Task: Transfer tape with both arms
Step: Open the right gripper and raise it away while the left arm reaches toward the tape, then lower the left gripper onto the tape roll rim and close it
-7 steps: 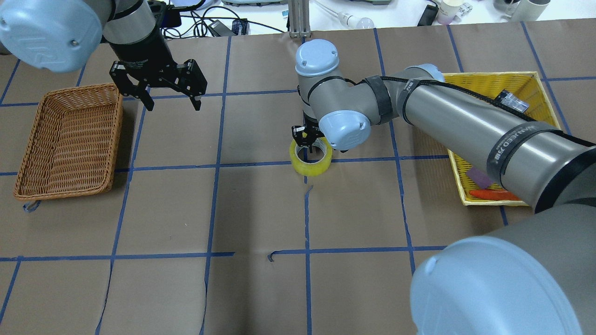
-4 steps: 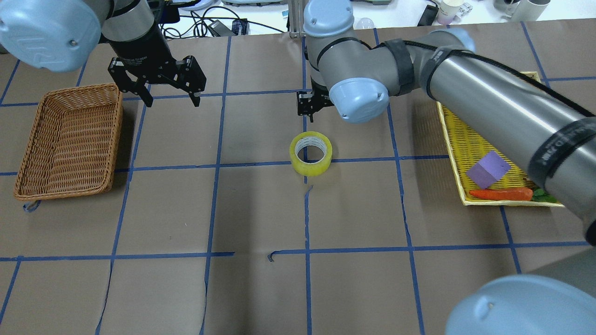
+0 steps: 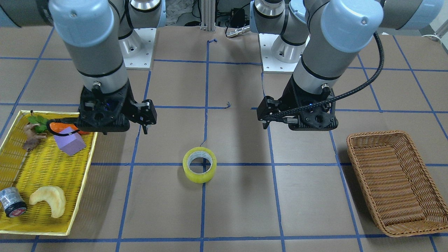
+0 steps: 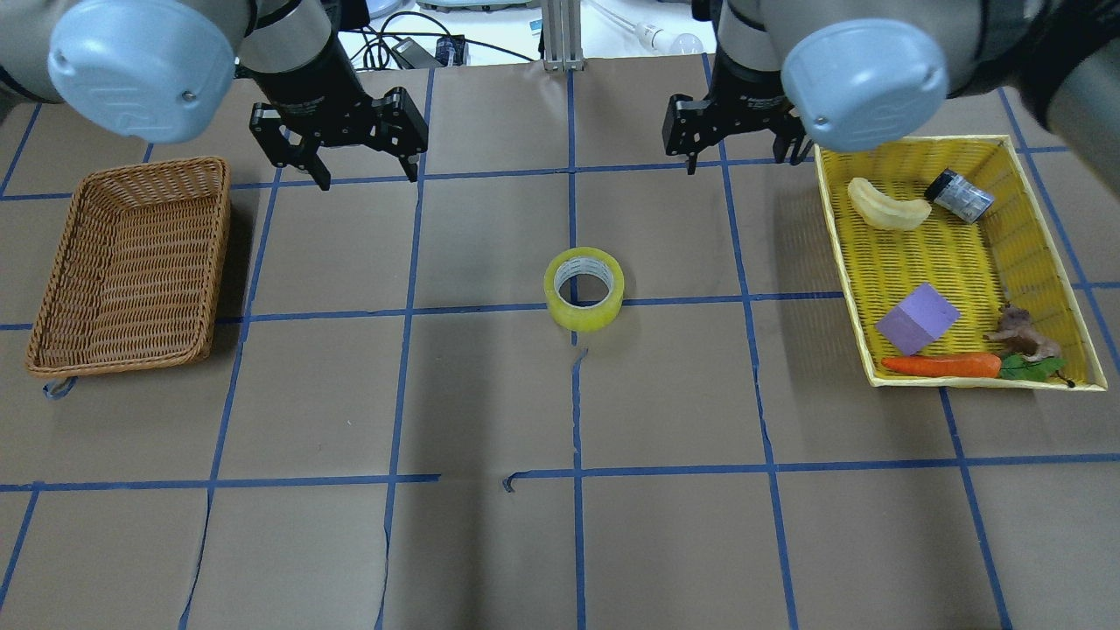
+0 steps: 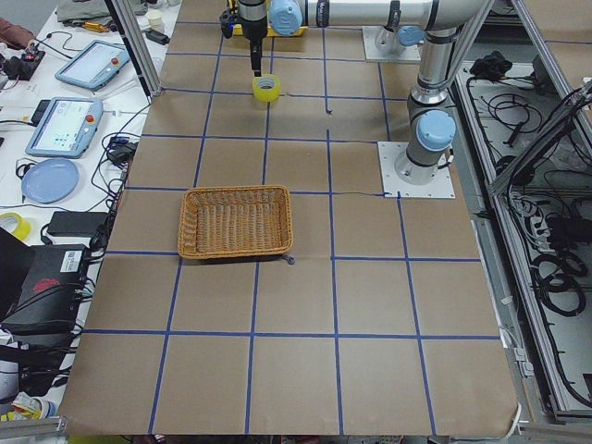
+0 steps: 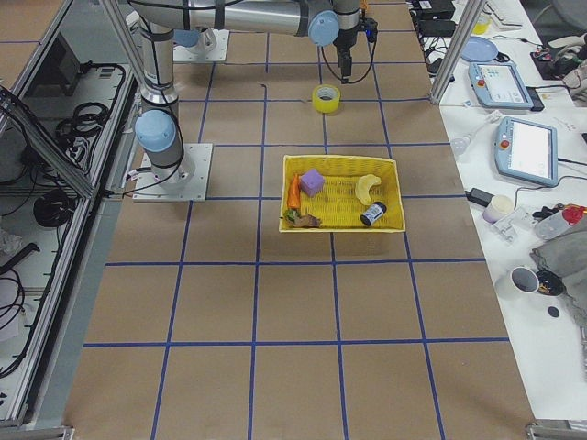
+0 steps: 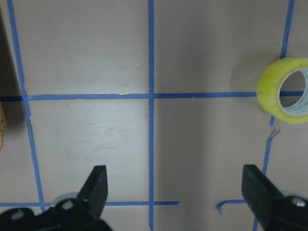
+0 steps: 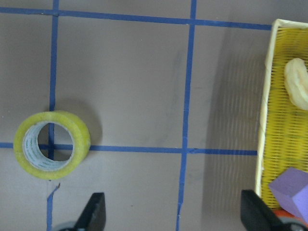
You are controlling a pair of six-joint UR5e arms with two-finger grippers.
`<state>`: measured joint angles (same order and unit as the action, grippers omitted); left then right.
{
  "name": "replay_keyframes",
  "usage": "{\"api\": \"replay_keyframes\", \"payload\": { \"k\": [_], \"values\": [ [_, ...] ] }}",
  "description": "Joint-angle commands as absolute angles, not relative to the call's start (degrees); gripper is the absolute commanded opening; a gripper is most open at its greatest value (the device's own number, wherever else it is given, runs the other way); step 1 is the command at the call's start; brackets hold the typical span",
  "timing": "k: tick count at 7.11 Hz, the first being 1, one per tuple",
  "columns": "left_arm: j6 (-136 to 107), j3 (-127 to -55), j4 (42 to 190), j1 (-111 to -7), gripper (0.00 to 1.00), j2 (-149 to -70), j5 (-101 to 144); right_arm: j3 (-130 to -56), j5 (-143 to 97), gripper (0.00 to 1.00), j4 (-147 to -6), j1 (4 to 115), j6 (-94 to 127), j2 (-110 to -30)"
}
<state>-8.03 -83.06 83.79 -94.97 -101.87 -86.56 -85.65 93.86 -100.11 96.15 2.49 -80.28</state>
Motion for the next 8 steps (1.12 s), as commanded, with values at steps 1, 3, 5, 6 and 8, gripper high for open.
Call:
{"api": "replay_keyframes", "payload": {
  "k": [1,3,5,6,8],
  "values": [
    [-15.6,-83.3,75.4,-100.3,1.00,-106.1,-82.3,-86.3,93.5,1.00,-95.7,94.3,0.8,-86.8],
    [-17.4,-85.2,67.0,-103.9,1.00,-112.0,-79.2,-87.9,93.5,1.00,-94.4,94.3,0.7,-89.4],
    [-18.7,-85.8,66.5,-106.4,1.00,-115.9,-79.3,-88.0,93.3,1.00,-95.3,94.6,0.6,-89.2],
    [-18.5,-86.3,65.8,-106.7,1.00,-117.3,-79.5,-87.7,93.3,1.00,-95.3,94.6,0.5,-89.1],
    [-18.5,-92.6,59.6,-107.1,1.00,-118.2,-79.9,-87.7,93.3,1.00,-95.3,94.6,0.5,-89.1]
  ]
}}
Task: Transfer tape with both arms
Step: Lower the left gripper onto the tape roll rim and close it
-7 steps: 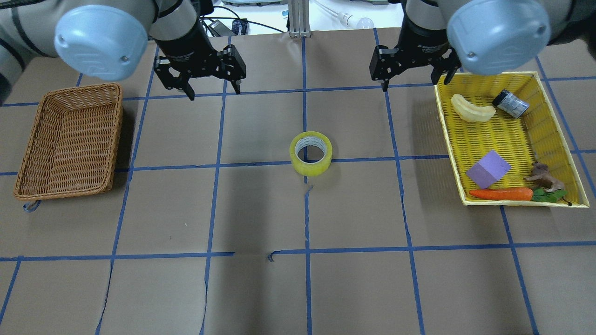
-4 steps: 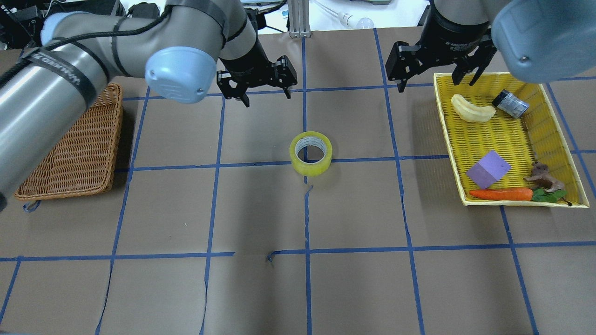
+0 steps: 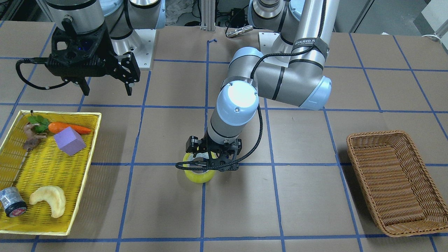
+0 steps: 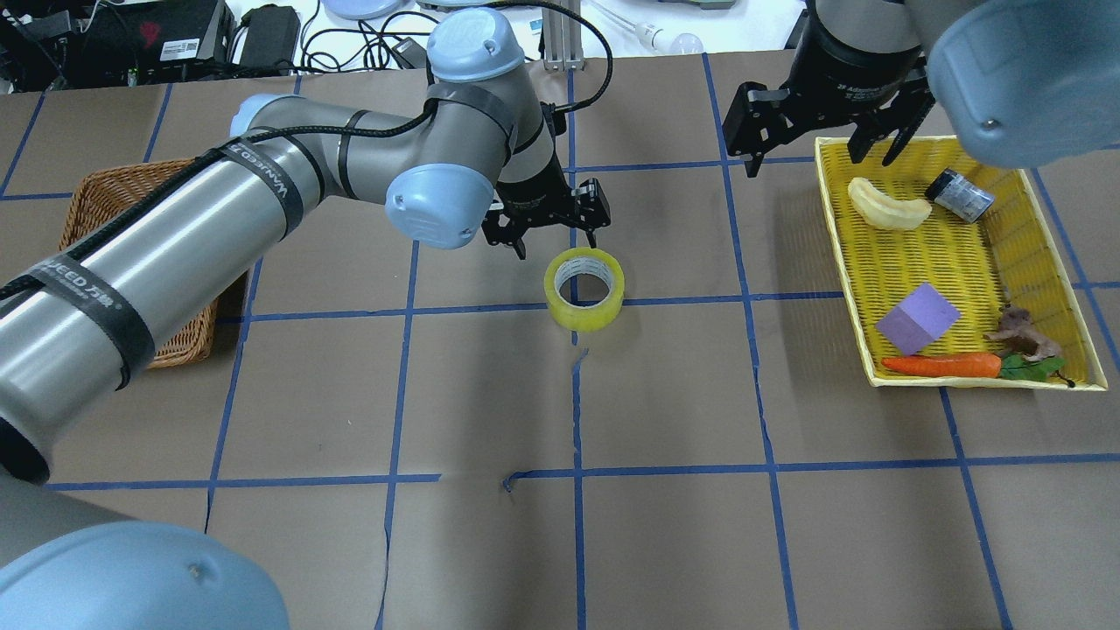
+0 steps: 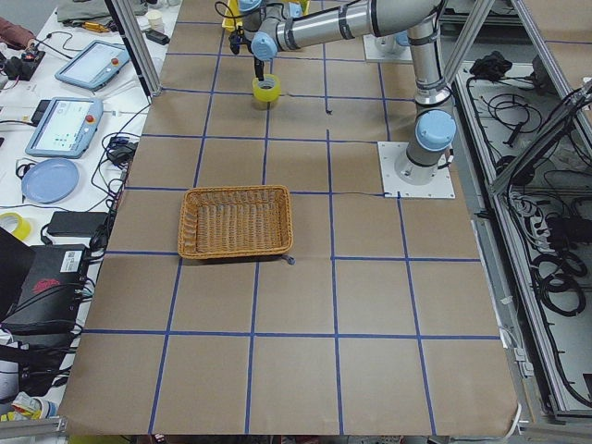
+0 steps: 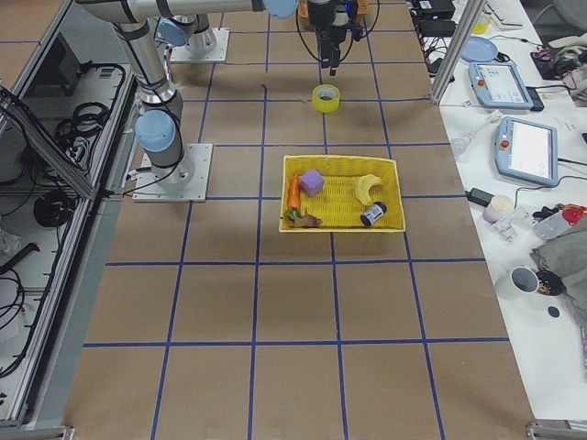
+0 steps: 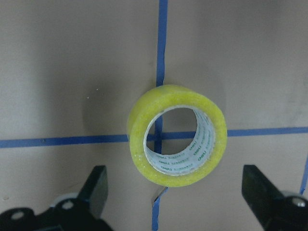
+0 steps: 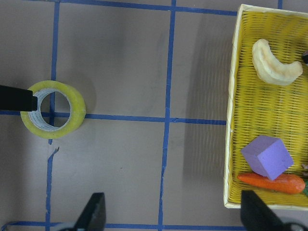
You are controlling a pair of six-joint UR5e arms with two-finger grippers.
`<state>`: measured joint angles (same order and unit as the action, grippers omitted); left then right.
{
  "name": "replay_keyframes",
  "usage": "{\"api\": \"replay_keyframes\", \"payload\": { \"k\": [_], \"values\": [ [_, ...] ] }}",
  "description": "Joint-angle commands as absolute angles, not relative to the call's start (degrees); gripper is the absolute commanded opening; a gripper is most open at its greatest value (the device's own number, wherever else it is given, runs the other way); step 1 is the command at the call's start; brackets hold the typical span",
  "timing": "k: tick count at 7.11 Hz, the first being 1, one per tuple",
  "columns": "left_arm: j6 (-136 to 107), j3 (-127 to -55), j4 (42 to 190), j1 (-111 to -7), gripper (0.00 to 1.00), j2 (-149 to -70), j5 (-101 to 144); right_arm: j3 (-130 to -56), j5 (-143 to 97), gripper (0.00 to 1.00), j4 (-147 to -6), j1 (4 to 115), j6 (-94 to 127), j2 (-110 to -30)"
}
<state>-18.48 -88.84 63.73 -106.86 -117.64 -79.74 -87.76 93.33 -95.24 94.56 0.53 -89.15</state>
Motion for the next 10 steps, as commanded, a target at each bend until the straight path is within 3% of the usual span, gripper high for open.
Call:
{"api": "replay_keyframes", "payload": {
  "k": [1,4,5,6,7,10],
  "values": [
    [-18.2,-97.1,53.7,-107.0,1.00,-118.6,-80.4,-87.7,93.3,1.00,-95.3,94.6,0.4,-89.1],
    [-17.8,-98.3,50.4,-106.9,1.00,-120.1,-82.2,-87.7,93.3,1.00,-95.3,94.6,0.4,-89.1],
    [-17.3,-97.3,50.0,-106.9,0.92,-120.6,-82.2,-87.7,93.3,1.00,-95.3,94.6,0.4,-89.1],
    [-14.3,-96.8,49.4,-106.9,0.68,-121.3,-82.3,-87.8,93.3,1.00,-95.2,94.6,0.4,-89.1],
    [-12.5,-96.7,49.5,-106.9,0.01,-121.4,-82.6,-87.8,93.3,1.00,-95.2,94.6,0.4,-89.1],
    [-12.2,-96.8,49.5,-106.3,0.00,-121.1,-82.5,-87.9,93.3,1.00,-95.2,94.6,0.4,-89.1]
  ]
}}
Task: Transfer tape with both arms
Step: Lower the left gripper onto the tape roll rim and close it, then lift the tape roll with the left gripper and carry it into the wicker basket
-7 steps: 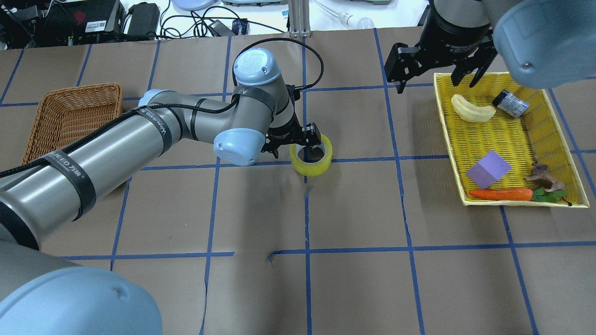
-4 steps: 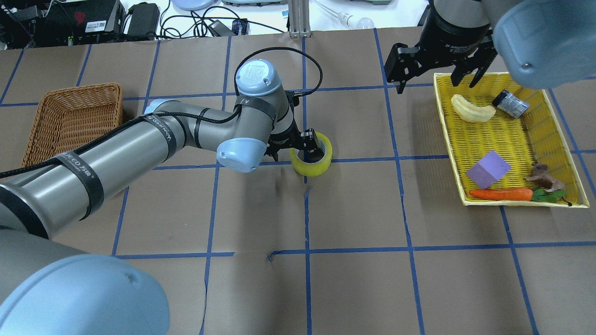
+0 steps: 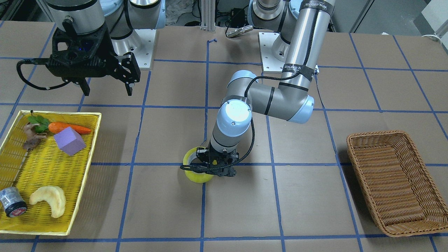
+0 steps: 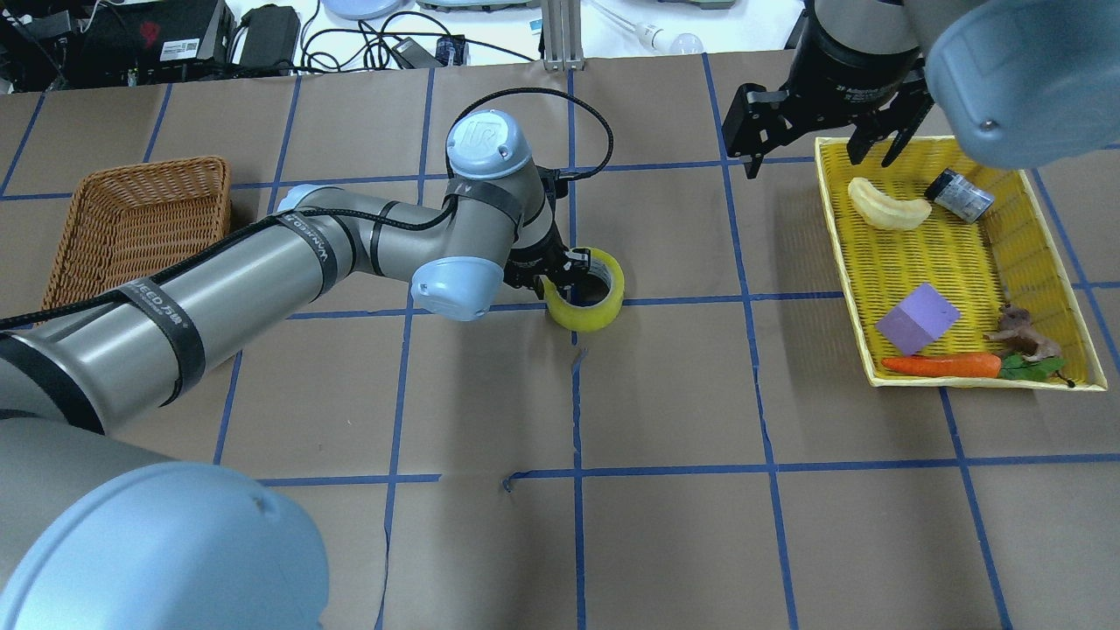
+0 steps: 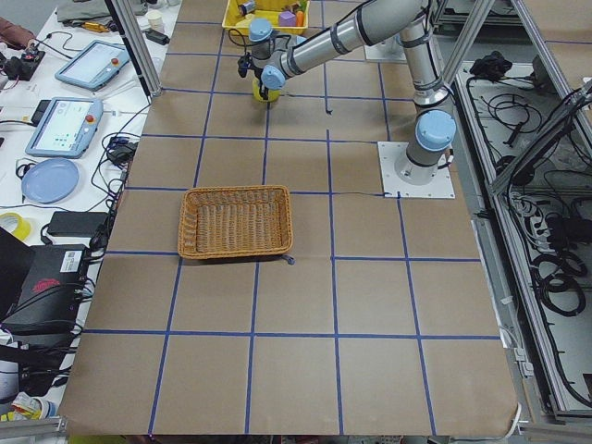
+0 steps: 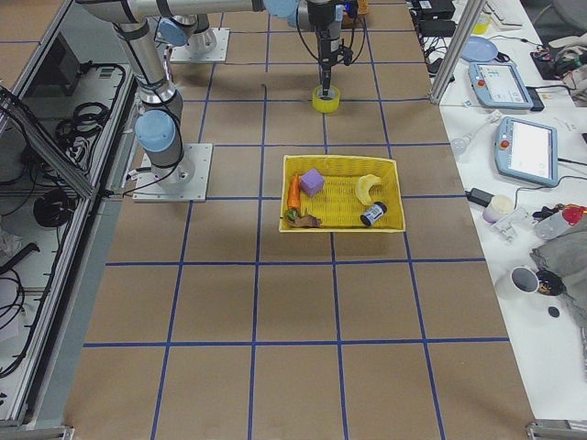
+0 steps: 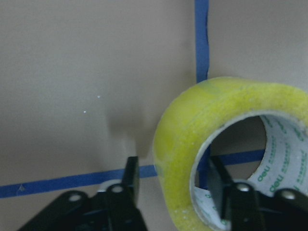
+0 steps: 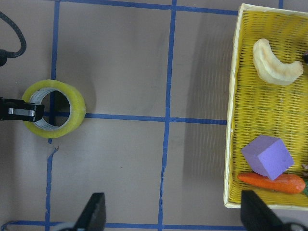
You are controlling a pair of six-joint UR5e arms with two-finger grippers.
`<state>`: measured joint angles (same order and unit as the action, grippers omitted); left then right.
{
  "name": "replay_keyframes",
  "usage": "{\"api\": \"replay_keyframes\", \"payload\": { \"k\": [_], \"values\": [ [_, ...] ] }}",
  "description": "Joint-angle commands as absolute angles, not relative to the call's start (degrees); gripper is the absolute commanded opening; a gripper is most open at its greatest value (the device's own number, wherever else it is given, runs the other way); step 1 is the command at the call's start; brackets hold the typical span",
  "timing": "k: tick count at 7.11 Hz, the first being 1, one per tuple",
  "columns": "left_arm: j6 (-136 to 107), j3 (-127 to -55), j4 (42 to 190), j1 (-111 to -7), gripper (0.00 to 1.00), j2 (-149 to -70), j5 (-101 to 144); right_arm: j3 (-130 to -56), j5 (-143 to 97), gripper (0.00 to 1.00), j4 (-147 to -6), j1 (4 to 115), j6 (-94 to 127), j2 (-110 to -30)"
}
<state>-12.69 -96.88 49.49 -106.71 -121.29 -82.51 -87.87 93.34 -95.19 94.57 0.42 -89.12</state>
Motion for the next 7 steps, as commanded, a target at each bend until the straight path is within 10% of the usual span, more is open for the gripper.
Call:
{"api": "replay_keyframes", "payload": {
  "k": [1,7],
  "values": [
    [-12.0,-96.6,50.4,-104.8,0.00,-119.8,-82.6,-87.9,93.3,1.00,-95.3,94.6,0.4,-89.1],
    [3.6,-88.7,79.2,-83.7,0.00,-110.2,-82.8,-87.9,93.3,1.00,-95.2,94.6,0.4,-89.1]
  ]
}}
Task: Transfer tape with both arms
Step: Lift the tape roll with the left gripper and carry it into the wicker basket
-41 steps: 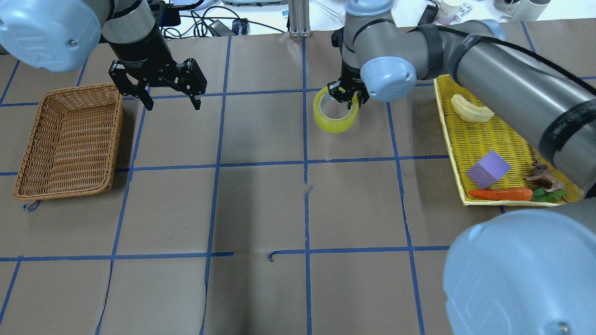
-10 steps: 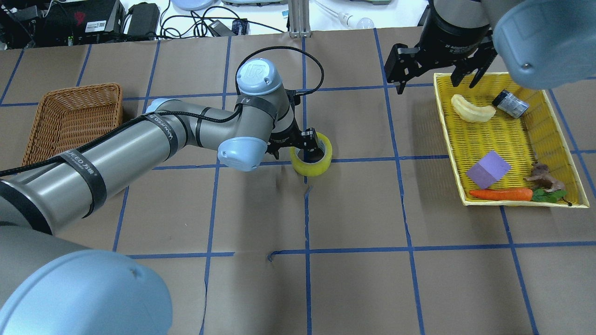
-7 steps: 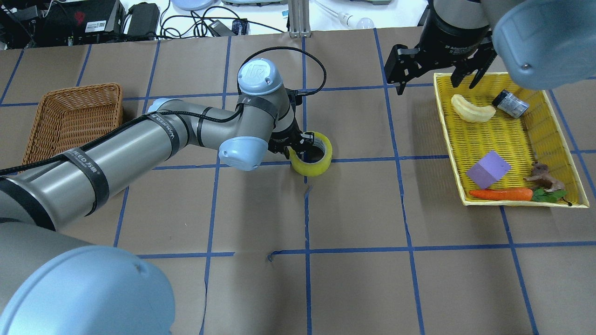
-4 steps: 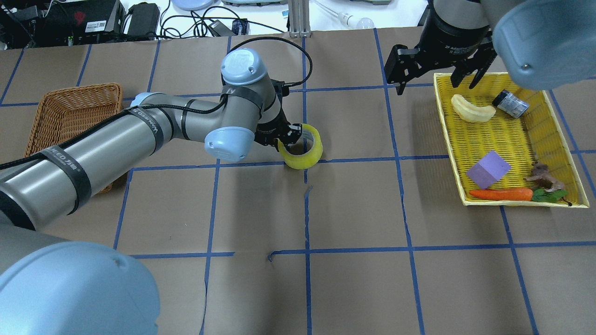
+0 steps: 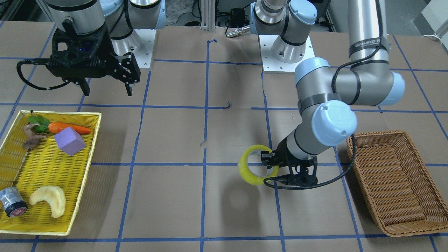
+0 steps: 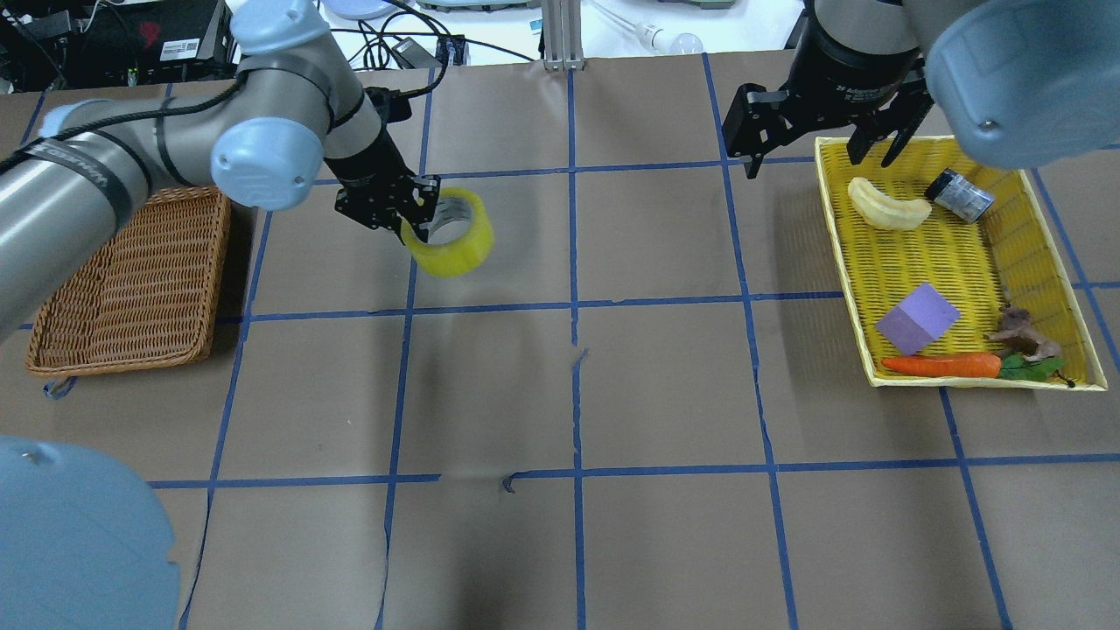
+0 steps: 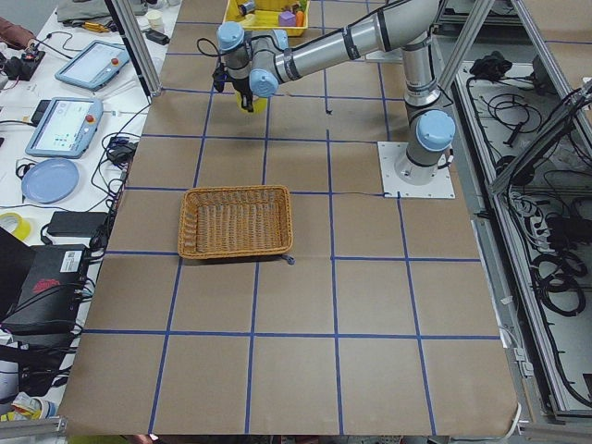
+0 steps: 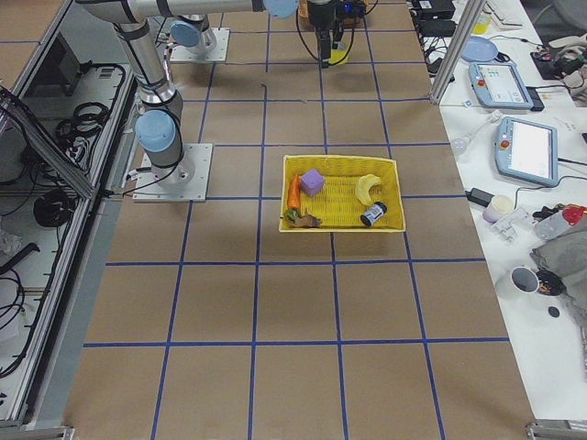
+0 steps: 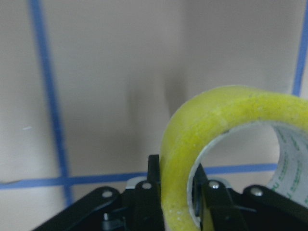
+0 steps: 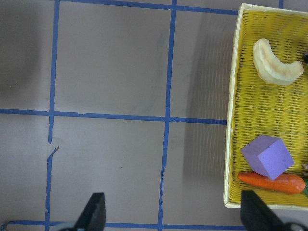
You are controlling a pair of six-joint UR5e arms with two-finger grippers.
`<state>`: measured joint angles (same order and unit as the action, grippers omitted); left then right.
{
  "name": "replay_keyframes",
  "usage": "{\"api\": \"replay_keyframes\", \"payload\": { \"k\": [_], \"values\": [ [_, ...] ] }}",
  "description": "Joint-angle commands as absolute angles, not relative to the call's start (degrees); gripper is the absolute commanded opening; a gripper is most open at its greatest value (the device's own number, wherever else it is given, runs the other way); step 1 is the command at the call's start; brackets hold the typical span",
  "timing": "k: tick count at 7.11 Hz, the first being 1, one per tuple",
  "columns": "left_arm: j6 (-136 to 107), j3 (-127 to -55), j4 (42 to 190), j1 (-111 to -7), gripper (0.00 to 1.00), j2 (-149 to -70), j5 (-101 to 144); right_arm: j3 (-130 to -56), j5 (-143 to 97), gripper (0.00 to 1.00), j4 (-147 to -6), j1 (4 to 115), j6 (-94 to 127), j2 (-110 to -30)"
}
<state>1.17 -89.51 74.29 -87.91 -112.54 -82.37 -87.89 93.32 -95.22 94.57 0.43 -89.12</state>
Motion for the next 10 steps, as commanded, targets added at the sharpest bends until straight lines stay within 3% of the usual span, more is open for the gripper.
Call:
{"api": "replay_keyframes", "payload": {
  "k": [1,6,10],
  "values": [
    [4.9,-89.2,79.3,-78.8,0.00,-108.7,-85.6,-87.9,93.3,1.00,-95.3,94.6,0.4,-89.1],
    [28.7,-89.7,76.6,-59.9,0.00,-109.6,-92.3,-88.0,93.3,1.00,-95.2,94.6,0.4,-89.1],
    [36.1,-93.0,58.1,-54.8,0.00,-116.3,-92.5,-88.0,93.3,1.00,-95.2,94.6,0.4,-89.1]
  ]
}}
